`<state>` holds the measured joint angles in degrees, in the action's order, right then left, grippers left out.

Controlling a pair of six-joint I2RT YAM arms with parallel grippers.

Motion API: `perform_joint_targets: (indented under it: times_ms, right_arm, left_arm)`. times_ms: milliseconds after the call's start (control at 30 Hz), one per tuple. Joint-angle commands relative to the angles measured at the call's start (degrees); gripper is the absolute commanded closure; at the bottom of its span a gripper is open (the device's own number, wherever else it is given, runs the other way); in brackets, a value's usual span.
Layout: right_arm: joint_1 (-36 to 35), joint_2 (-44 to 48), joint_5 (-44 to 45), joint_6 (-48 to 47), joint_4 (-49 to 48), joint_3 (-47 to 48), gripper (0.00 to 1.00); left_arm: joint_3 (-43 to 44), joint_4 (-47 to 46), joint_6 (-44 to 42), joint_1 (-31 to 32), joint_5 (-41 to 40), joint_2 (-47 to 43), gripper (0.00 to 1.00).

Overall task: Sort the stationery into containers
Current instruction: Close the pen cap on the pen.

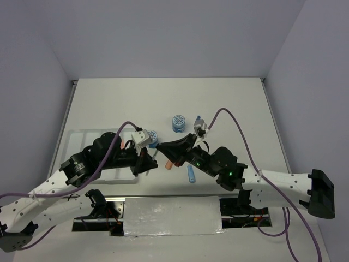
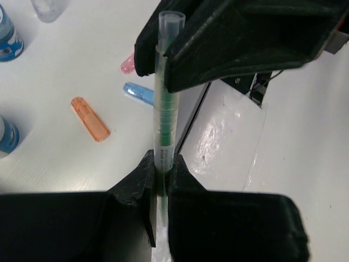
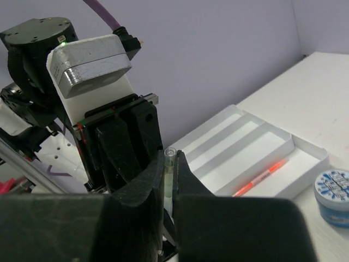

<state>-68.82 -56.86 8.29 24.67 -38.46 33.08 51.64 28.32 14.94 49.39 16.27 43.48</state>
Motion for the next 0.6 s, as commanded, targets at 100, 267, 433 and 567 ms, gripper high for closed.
perform_joint_targets:
  times_ms: [100,267,433,567]
  right_arm:
    - [-0.54,8.77,3.02,-2.78,31.77,5.92,0.4]
    - [5.26,13.0,5.67,-5.24,40.98,23.12,0.0]
    - [6.85,17.21,12.44,-7.88,48.55,28.36,0.0]
    - [6.94,23.71,13.32,-6.74,48.92,21.78,0.0]
  left_arm:
    - [-7.85,-26.82,5.88,-1.13,-14.24,-7.35,1.0]
    - [-11.56,-20.7,9.84,-1.13,-28.95,-8.6,1.0]
    - [-7.09,-4.53,19.22,-1.92,-56.22,2.96,1.0]
    - [-7.16,2.97,23.47,-9.11,-58.58,13.54,1.0]
